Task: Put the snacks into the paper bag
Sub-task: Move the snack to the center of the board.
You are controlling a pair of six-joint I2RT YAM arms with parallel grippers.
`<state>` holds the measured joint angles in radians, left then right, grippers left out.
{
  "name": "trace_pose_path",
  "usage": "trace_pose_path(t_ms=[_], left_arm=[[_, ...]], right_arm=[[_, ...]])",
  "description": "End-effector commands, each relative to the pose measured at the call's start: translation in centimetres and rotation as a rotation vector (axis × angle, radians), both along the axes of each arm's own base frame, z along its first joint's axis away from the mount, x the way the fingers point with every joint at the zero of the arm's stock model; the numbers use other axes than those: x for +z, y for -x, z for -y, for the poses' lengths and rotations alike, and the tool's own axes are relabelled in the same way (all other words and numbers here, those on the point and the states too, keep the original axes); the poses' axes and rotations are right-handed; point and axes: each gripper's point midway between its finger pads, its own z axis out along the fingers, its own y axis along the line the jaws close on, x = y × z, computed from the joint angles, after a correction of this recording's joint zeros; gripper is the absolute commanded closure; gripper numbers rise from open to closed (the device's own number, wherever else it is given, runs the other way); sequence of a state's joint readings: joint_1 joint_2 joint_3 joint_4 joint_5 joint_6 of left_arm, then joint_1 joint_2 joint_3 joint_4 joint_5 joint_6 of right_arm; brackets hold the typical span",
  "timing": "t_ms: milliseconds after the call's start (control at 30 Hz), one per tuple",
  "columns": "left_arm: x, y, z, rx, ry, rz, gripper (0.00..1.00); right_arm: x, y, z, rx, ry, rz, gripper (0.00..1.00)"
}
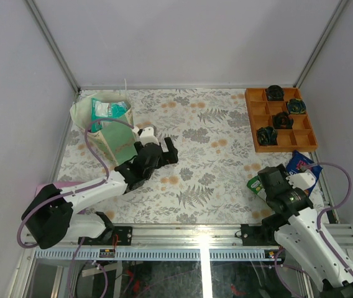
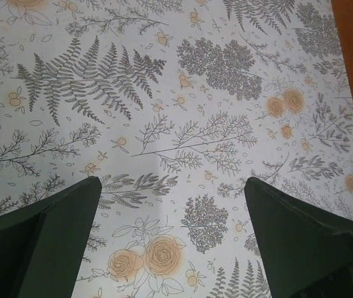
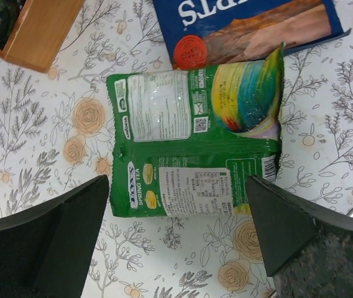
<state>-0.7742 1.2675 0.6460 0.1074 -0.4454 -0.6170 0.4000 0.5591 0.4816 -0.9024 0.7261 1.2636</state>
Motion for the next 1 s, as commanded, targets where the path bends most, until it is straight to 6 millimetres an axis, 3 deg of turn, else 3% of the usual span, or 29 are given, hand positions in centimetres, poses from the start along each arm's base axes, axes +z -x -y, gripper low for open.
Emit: trace_pose_path(t_ms=[0, 67, 467, 967], left_arm=[[1.6, -0.4, 0.6, -0.015, 0.093, 0.040, 0.00], [1.5, -0.4, 0.6, -0.018, 0.098, 0.039, 0.00], [1.6, 0.0, 0.8, -0.040, 0.114, 0.038, 0.00], [1.4, -0.1, 0.8, -0.042, 0.117, 0.028, 0.00]], right_arm=[[0.4, 0.2, 1.2, -0.144, -0.014, 0.058, 0.01], [-1.2, 0.6, 1.3, -0.184, -0.026, 0.046, 0.01], [-1.7, -0.4, 2.1, -0.243, 0.033, 0.063, 0.01], [-5.5, -2.8, -1.0, -0.087, -0.010, -0.049, 0.00]])
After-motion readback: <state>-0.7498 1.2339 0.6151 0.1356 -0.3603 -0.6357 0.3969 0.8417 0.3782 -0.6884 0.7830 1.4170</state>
